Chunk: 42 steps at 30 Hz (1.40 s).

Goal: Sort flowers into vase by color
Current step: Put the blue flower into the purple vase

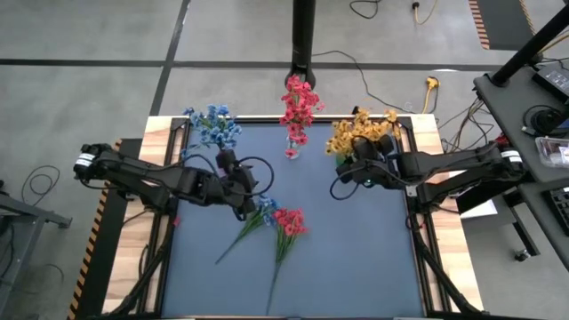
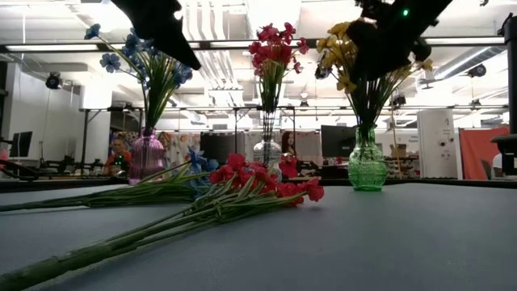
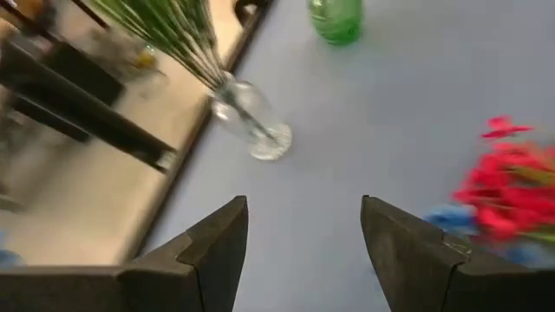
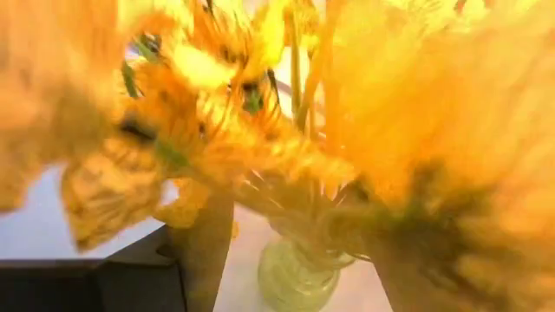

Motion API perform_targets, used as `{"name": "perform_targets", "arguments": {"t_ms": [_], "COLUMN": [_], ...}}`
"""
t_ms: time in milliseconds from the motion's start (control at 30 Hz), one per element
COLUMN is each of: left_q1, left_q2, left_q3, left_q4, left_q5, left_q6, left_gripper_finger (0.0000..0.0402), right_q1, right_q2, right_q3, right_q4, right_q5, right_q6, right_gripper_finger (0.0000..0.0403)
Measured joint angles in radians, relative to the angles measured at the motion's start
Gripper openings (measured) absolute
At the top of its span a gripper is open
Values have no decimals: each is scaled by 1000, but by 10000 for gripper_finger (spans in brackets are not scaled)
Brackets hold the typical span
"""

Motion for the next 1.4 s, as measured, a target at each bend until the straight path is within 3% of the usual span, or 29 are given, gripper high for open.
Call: {"name": "perform_targets", "arguments": {"t_ms": [200, 367, 833, 1100, 1400], "left_q1": [-31, -63, -205, -317, -386], "left_q2": [1, 1, 42, 143, 319], "left_q3": [18, 19, 20, 20, 20], "left_q4": [-59, -89, -278, -277, -271], "left_q5": [177, 251, 488, 498, 448], "left_q6": [-155, -249, -723, -862, -840], "left_gripper_finger": [207, 207, 207, 207, 207], "right_q1": [16, 18, 70, 148, 244], "right_q2": [0, 0, -3, -4, -4], "right_q3": [80, 123, 247, 269, 268], "right_q4": [-123, -203, -433, -458, -458], "right_q5": [0, -30, -215, -293, -316], "right_q6": [18, 18, 87, 94, 106], "right_gripper_finger": [240, 248, 259, 251, 251]}}
